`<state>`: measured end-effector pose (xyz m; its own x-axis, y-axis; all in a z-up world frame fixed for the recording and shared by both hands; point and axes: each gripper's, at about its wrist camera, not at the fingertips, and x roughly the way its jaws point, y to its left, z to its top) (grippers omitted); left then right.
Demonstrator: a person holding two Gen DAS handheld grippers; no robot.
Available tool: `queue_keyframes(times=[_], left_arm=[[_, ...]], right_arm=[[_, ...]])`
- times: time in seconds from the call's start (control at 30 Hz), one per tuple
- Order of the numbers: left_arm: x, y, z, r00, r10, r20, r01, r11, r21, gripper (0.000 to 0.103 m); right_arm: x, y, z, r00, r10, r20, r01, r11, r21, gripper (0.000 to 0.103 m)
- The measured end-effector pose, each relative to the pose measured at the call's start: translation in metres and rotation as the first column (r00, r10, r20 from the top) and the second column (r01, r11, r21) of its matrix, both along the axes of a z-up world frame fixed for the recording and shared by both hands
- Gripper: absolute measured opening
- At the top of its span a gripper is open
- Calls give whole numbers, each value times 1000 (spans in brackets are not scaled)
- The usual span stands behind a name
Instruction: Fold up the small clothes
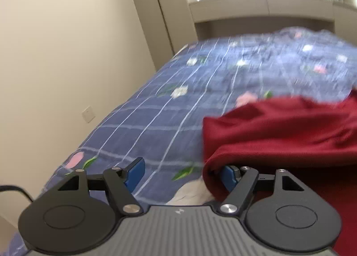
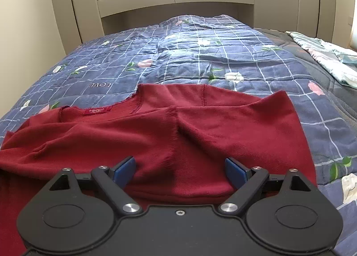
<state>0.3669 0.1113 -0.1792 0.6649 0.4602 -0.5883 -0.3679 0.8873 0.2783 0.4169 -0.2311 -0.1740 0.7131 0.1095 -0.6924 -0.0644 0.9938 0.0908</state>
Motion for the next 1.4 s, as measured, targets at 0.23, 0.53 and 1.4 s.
queue_keyframes(times=[0.23, 0.53, 1.4], left_arm=[[-8, 1, -16, 999, -2, -53, 5, 999, 42, 76], [-25, 23, -3, 999, -27, -47, 21, 992, -122, 100], [79, 41, -18, 998, -62, 15, 63, 991, -118, 103]], right_arm=[[-1, -2, -3, 1000, -21, 6, 21, 999, -39, 88], [-9, 10, 16, 996, 23, 89, -9, 988, -157, 102], [20, 21, -12, 996, 16, 85, -1, 983, -182, 102]])
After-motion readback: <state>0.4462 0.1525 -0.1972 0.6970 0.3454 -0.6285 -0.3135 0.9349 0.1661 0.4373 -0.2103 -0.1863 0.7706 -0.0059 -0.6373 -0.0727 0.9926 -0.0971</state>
